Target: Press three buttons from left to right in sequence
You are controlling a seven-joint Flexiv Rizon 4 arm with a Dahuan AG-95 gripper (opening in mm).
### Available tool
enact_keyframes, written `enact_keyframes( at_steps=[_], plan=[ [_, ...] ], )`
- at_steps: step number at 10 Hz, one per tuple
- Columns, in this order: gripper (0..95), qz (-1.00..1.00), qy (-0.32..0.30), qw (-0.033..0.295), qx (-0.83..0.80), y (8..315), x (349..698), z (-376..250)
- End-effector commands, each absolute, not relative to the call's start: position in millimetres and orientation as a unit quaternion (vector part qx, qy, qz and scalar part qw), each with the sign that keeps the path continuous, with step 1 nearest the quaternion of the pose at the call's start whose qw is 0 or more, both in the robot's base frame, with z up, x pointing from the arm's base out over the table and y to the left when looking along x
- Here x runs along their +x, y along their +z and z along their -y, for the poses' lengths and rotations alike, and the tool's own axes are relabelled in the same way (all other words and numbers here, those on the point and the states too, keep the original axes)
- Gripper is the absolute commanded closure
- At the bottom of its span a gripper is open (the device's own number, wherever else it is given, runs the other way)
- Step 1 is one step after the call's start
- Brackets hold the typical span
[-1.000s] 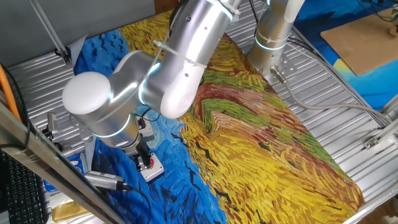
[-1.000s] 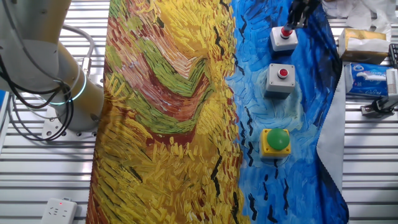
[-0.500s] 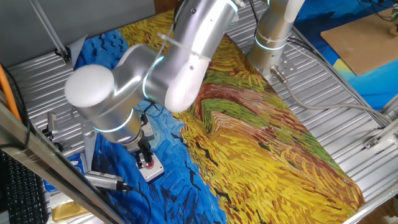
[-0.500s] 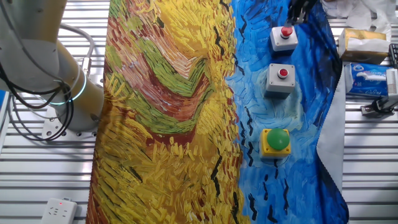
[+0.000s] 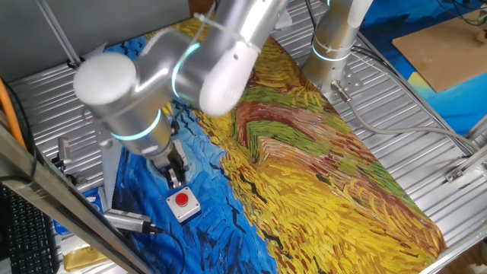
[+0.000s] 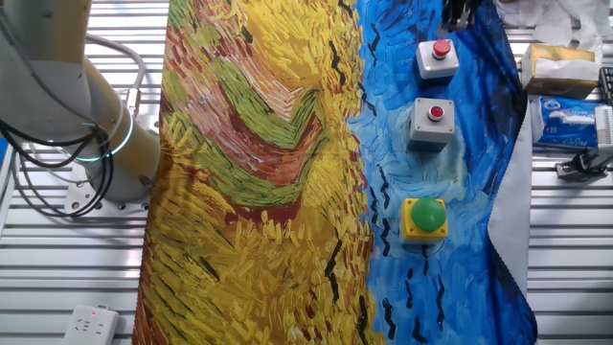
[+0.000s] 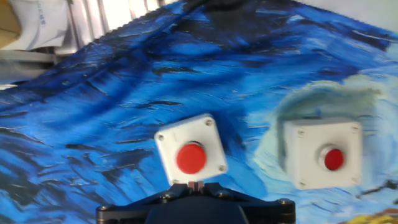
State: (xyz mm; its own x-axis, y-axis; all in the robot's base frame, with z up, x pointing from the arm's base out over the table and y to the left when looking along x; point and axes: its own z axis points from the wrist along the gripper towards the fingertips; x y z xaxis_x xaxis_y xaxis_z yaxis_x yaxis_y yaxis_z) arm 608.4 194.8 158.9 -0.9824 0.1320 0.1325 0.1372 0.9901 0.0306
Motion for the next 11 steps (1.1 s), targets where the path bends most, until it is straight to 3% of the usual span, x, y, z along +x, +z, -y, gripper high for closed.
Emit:
enact_keyframes(
  at_steps=[1,11],
  plan=[
    [95.0,0.996,-0.02,0.068,-0.059,161.5,605.7,-186.5],
    [95.0,0.997,-0.022,0.068,-0.036,159.5,593.8,-184.3]
  ],
)
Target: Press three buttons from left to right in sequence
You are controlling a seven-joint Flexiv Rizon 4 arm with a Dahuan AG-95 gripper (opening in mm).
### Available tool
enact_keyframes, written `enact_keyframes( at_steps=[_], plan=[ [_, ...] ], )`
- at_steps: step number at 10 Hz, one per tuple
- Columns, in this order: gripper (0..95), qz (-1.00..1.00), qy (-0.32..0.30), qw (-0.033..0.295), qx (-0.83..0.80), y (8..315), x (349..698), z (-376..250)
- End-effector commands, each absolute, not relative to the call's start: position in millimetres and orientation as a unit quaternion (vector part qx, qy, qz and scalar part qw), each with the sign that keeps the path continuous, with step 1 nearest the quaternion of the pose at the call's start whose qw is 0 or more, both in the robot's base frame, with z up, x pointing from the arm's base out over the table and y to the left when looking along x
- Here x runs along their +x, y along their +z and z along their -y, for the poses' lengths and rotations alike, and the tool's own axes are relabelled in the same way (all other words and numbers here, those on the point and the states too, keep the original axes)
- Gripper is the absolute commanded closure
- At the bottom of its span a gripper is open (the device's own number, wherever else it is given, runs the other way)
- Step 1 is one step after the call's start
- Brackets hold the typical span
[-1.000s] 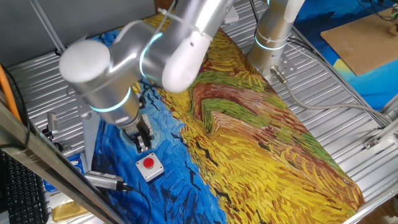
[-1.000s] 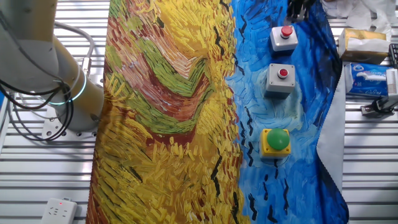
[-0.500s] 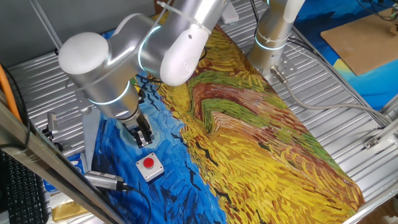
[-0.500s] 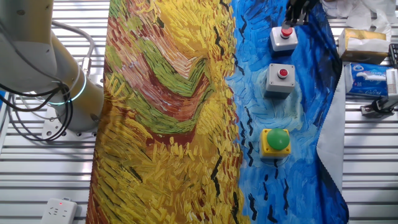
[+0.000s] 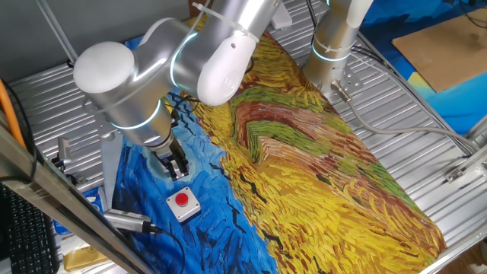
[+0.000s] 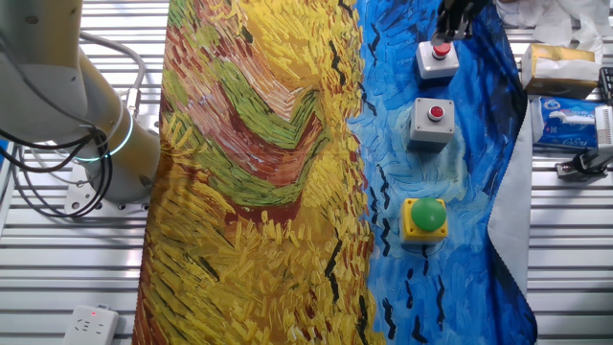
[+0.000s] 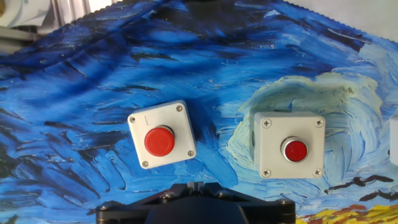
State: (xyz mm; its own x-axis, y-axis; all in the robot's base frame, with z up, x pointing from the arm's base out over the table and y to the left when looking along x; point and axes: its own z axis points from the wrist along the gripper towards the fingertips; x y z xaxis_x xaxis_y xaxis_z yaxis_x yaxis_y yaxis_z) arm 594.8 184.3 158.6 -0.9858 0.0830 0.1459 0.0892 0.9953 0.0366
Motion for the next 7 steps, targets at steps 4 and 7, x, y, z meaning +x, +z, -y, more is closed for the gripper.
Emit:
enact_keyframes(
  at_steps=[4,7],
  plan=[
    [95.0,0.997,-0.022,0.066,-0.037,159.5,592.3,-184.7],
    [95.0,0.996,-0.022,0.084,-0.015,159.5,592.0,-184.8]
  ],
)
